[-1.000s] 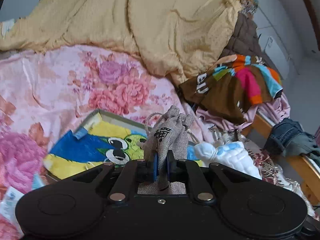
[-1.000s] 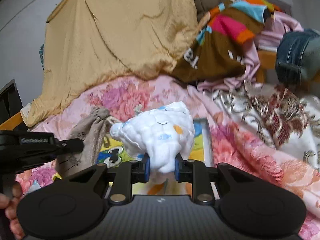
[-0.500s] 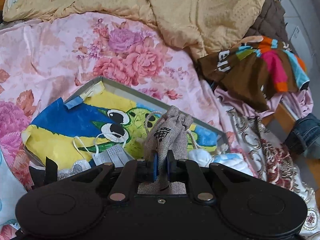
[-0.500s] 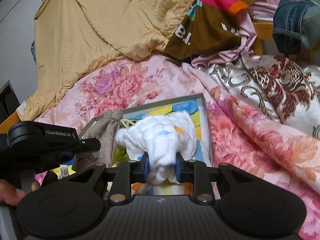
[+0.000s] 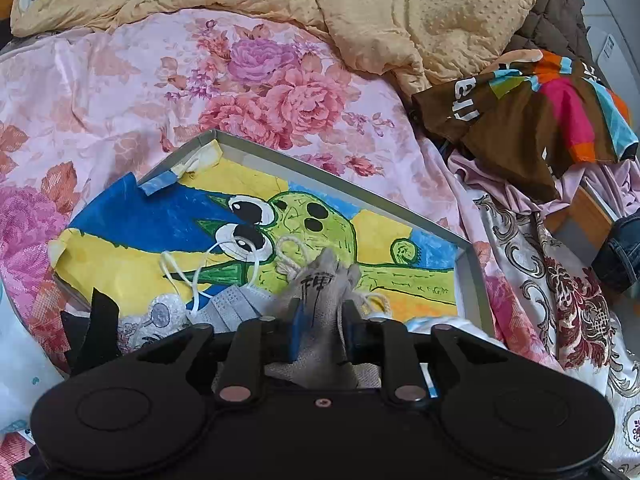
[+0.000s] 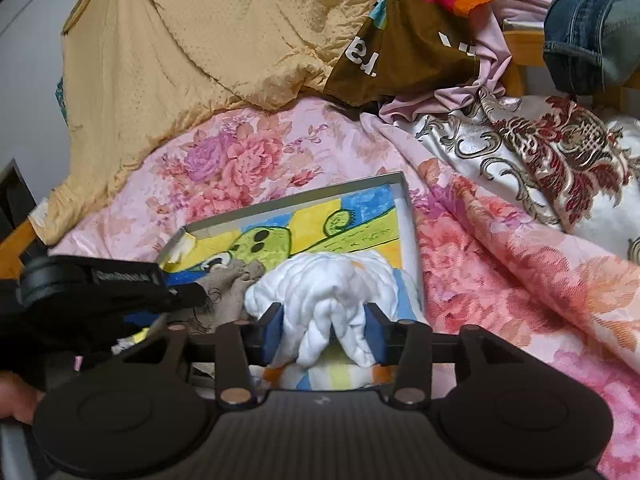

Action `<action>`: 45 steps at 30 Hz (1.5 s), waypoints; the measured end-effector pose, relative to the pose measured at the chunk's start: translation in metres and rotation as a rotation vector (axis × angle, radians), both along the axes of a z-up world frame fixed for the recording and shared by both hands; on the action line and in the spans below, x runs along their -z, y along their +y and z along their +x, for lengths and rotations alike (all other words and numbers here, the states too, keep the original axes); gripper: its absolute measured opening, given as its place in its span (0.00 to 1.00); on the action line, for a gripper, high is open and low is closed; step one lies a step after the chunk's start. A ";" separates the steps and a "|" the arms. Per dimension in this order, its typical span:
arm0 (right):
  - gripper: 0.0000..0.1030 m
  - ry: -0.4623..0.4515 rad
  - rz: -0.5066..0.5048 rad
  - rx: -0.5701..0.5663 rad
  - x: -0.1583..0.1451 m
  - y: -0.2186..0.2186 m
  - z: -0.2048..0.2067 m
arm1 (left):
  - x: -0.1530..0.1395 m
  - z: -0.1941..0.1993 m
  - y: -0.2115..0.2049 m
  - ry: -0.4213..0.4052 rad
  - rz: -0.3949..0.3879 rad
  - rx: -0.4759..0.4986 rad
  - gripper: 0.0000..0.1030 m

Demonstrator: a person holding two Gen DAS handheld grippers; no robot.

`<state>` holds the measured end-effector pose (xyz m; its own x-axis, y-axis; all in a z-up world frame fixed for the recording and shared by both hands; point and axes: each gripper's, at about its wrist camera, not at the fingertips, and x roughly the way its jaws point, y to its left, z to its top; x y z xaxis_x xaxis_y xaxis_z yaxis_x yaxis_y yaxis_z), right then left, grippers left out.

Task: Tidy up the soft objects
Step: 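Open both tools to drop the pouch and white cloth into the tray, then withdraw both tools from the tray back toward the pile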

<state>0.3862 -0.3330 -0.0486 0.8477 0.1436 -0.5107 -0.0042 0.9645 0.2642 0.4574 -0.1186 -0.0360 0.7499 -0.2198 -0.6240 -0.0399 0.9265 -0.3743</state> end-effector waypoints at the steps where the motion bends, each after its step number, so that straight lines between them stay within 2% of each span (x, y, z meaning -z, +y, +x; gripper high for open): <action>1: 0.51 0.000 0.000 -0.001 0.000 0.000 0.000 | 0.000 -0.001 0.001 0.002 -0.009 0.000 0.22; 7: 0.67 -0.006 0.012 -0.003 -0.002 0.000 -0.003 | -0.007 -0.007 0.004 -0.018 -0.017 0.010 0.38; 12: 0.80 -0.039 0.006 -0.001 -0.011 0.001 -0.010 | -0.017 -0.019 0.008 -0.054 0.005 0.020 0.57; 15: 0.84 -0.065 0.008 -0.001 -0.020 0.002 -0.017 | -0.026 -0.029 0.012 -0.085 0.030 0.023 0.66; 19: 0.90 -0.108 0.008 -0.003 -0.036 0.002 -0.028 | -0.039 -0.044 0.020 -0.116 0.057 0.022 0.72; 21: 0.94 -0.133 0.005 -0.001 -0.044 0.004 -0.036 | -0.047 -0.053 0.026 -0.133 0.075 0.019 0.80; 27: 0.96 -0.191 -0.042 -0.012 -0.067 0.018 -0.060 | -0.069 -0.087 0.040 -0.190 0.127 0.021 0.93; 33: 1.00 -0.247 -0.063 -0.029 -0.084 0.031 -0.090 | -0.092 -0.125 0.055 -0.251 0.179 0.028 0.99; 39: 1.00 -0.284 -0.092 -0.040 -0.096 0.043 -0.122 | -0.104 -0.165 0.068 -0.288 0.203 0.031 0.99; 45: 1.00 -0.337 -0.158 -0.052 -0.104 0.061 -0.159 | -0.100 -0.206 0.086 -0.311 0.158 0.042 0.99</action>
<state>0.2268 -0.2718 0.0554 0.9656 0.1331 -0.2234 -0.1161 0.9894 0.0876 0.2515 -0.0322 0.0638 0.9019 -0.1735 -0.3955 0.0930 0.9723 -0.2145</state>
